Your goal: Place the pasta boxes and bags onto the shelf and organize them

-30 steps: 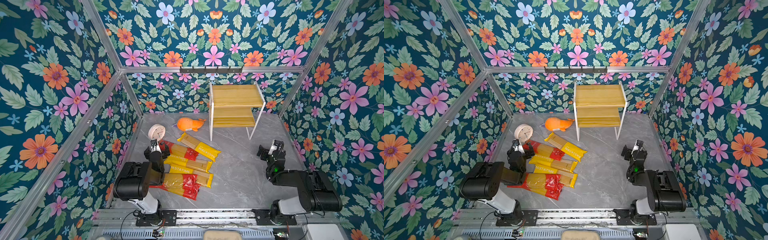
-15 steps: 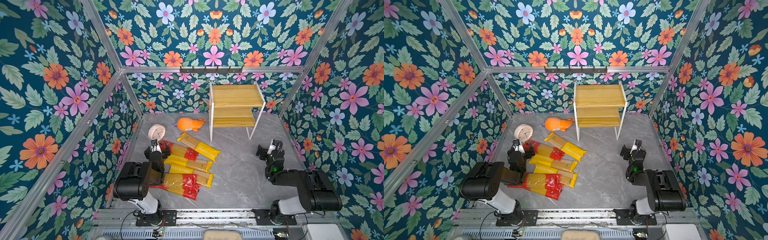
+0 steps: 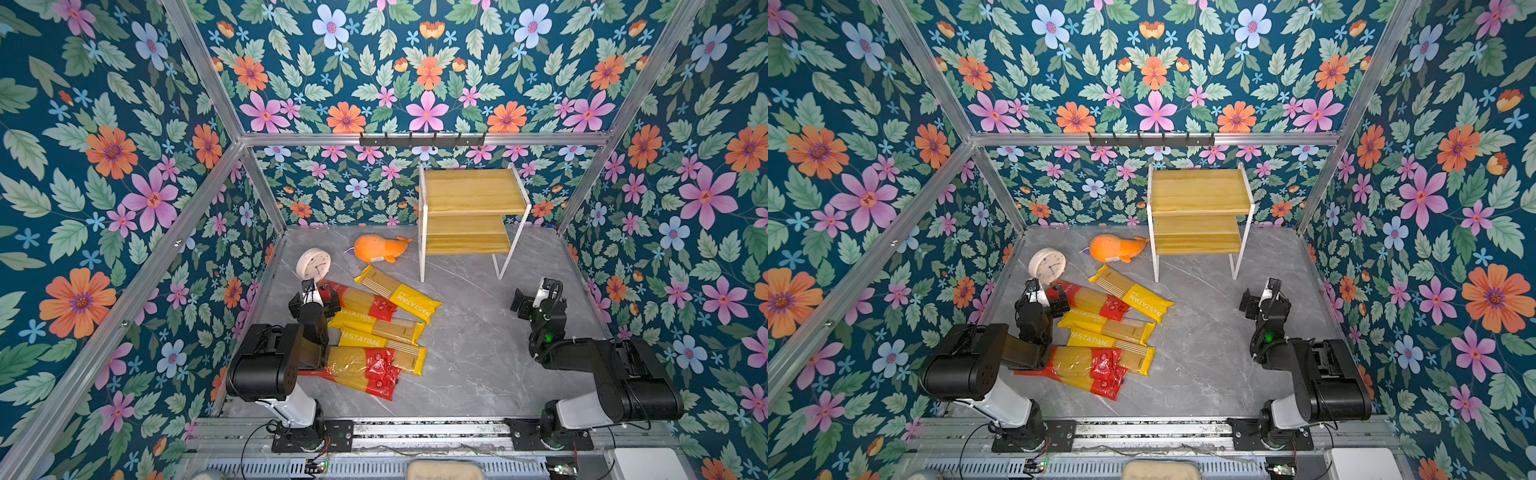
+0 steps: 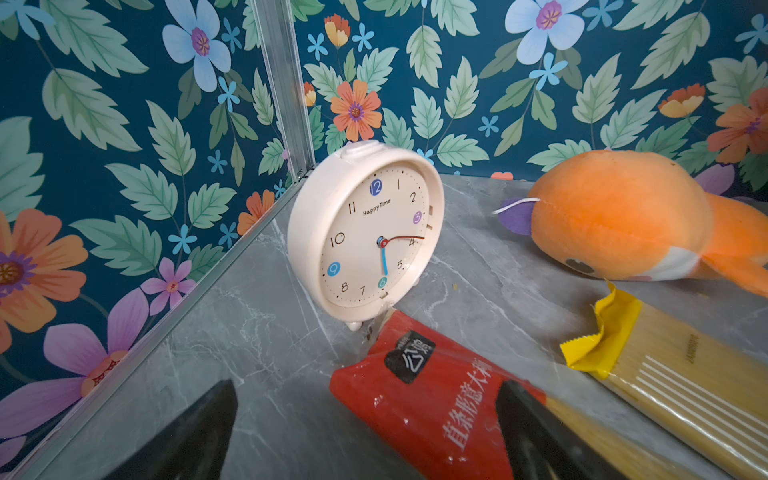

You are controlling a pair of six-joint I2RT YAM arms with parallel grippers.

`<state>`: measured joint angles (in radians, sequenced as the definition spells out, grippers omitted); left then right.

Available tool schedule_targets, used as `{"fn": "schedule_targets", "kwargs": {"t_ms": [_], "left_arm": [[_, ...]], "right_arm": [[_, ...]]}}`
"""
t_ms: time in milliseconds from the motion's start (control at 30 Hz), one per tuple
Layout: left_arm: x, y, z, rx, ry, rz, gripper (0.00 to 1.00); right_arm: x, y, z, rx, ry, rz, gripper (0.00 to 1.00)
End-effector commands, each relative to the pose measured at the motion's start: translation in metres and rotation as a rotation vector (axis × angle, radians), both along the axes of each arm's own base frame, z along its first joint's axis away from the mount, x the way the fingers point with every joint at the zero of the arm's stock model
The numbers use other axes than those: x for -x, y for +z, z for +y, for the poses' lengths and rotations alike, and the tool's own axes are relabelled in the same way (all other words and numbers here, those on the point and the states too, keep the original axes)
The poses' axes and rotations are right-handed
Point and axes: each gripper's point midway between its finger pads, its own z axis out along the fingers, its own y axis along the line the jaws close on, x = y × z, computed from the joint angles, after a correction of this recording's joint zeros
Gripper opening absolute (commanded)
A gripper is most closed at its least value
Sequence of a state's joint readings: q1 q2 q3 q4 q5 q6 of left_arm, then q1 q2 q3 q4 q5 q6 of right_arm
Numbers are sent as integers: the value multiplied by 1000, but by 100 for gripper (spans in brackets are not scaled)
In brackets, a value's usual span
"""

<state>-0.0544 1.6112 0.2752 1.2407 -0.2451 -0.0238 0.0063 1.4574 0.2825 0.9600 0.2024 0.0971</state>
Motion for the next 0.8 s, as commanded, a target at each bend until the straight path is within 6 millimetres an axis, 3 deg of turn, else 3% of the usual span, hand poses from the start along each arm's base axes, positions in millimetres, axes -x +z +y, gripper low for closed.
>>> {"fn": "schedule_targets", "kwargs": {"t_ms": [0, 467, 667, 767], "left_arm": [[-1, 4, 0, 1, -4, -16, 100], [-1, 4, 1, 1, -2, -14, 100], [6, 43, -12, -32, -4, -9, 100], [20, 52, -7, 27, 56, 6, 100]], "right_arm": [[-2, 3, -2, 19, -5, -7, 99], [-2, 3, -1, 19, -4, -6, 99], [2, 9, 1, 73, -30, -28, 99], [0, 9, 3, 66, -27, -22, 99]]}}
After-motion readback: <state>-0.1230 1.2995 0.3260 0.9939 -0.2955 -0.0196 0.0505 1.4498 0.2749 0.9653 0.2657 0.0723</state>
